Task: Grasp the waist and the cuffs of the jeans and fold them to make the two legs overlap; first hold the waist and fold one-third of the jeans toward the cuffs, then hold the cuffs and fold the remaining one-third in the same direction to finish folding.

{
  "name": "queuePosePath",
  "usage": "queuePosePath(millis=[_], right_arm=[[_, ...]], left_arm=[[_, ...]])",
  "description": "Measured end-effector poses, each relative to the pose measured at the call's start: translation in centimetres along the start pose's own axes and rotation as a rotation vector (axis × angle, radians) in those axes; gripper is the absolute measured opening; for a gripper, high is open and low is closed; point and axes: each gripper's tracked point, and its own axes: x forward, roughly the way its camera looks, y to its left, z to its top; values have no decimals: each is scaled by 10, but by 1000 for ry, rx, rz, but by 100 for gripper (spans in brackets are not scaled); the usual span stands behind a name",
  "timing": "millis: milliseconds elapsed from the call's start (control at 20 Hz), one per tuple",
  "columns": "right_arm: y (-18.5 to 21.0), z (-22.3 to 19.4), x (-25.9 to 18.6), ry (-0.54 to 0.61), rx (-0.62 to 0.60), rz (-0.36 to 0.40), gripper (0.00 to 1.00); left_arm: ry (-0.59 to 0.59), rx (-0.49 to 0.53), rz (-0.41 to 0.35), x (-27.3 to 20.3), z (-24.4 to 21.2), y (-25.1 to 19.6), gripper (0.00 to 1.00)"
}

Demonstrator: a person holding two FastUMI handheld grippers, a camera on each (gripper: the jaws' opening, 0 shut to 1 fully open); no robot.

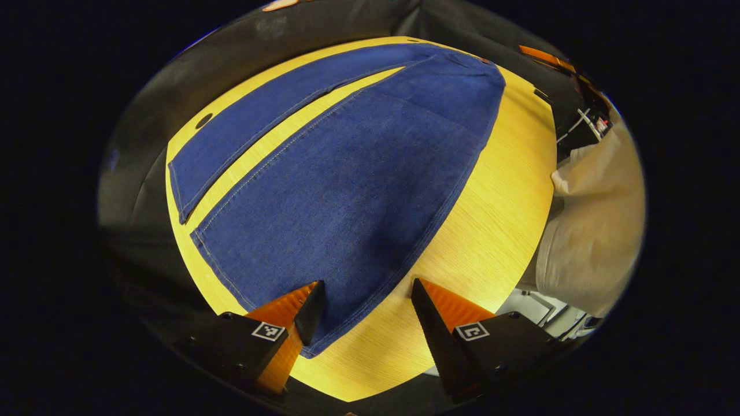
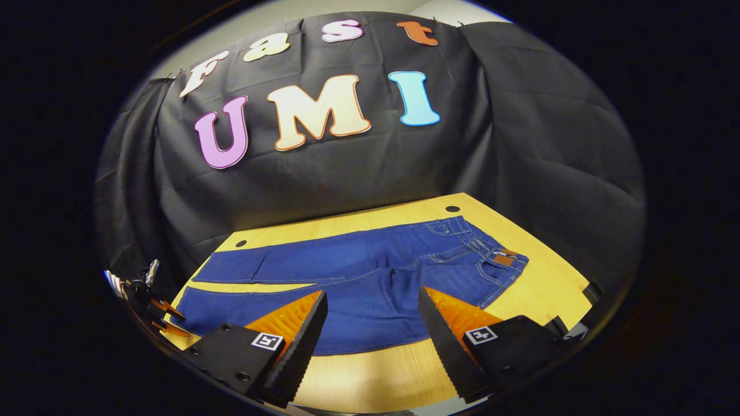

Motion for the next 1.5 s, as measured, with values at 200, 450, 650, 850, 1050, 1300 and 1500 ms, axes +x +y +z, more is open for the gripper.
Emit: queuePosePath(millis=[200,450,650,850,1050,1300,1500], right_arm=[[12,-5,5,9,19,25,98],[22,-10,6,18,21,35,98],[31,-15,8,29,18,54,98],[49,-20,12,59,-23,122,98],[62,-33,24,129,-80,237,98],[40,-67,42,298,-271,370,98],[-20,-90,60,443,-493,410,98]], left_arm=[[15,7,-1,0,0,2,87],[-9,4,3,-1,4,4,48],[-33,6,4,1,5,6,8],[-42,-12,-10,1,5,5,0],[-40,-23,-6,2,6,6,0],[-7,-86,18,2,5,7,0],[25,-153,49,3,6,8,0]])
